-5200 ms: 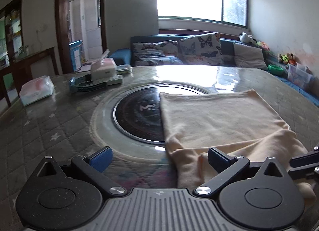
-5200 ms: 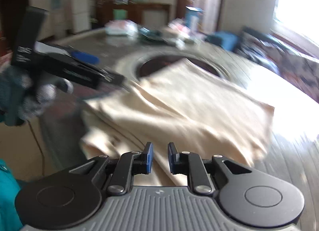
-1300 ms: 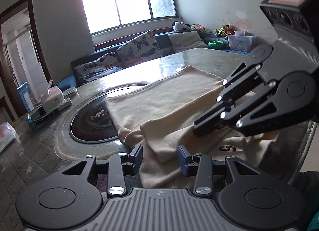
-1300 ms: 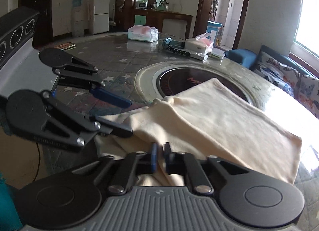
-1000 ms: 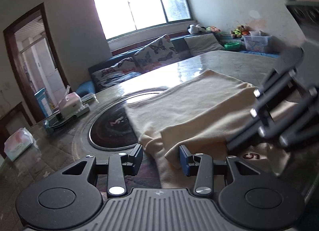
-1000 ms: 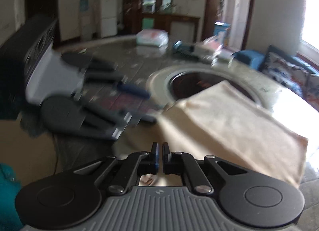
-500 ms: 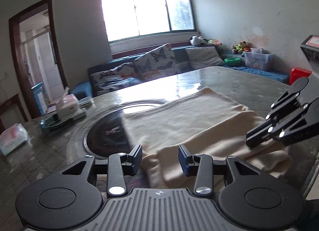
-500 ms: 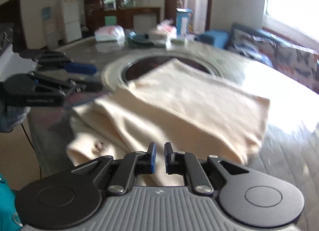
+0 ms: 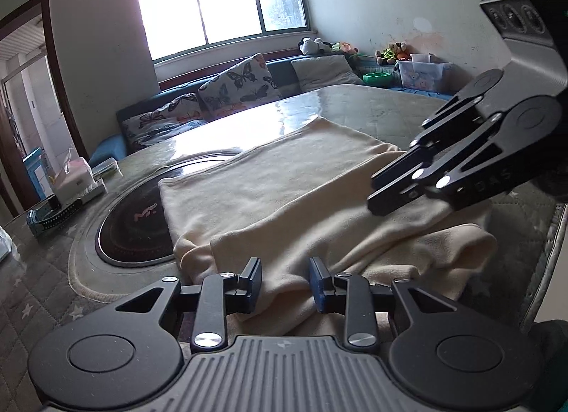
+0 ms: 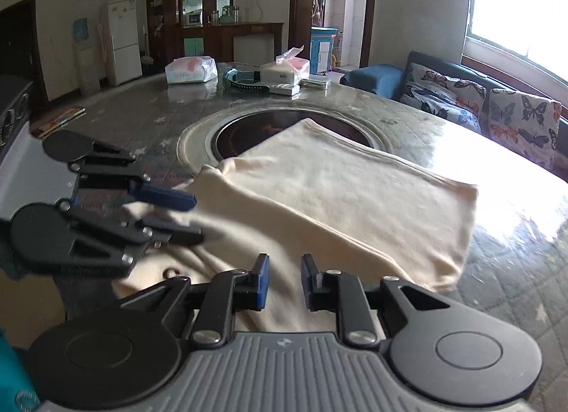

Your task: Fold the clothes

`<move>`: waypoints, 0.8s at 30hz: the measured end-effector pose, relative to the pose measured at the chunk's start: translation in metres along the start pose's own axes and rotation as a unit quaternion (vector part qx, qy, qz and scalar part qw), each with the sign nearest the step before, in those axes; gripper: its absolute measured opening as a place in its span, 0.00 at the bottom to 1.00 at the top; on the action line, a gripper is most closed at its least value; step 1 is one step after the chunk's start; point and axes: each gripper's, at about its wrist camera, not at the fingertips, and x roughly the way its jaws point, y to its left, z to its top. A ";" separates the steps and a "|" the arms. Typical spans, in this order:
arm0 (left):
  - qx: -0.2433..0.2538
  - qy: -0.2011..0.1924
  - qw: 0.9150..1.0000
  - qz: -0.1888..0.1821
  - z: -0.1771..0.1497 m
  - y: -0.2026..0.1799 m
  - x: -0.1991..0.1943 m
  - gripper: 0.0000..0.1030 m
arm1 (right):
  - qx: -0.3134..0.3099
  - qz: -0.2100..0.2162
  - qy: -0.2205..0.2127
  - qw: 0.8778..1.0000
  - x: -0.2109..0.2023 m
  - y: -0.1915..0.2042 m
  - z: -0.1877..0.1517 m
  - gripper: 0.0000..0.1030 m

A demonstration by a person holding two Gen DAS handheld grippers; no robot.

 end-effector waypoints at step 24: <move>0.146 -0.015 0.989 -0.021 -0.026 -0.030 -0.043 0.42 | -0.053 -0.033 0.036 0.997 -0.052 0.011 -0.037 0.32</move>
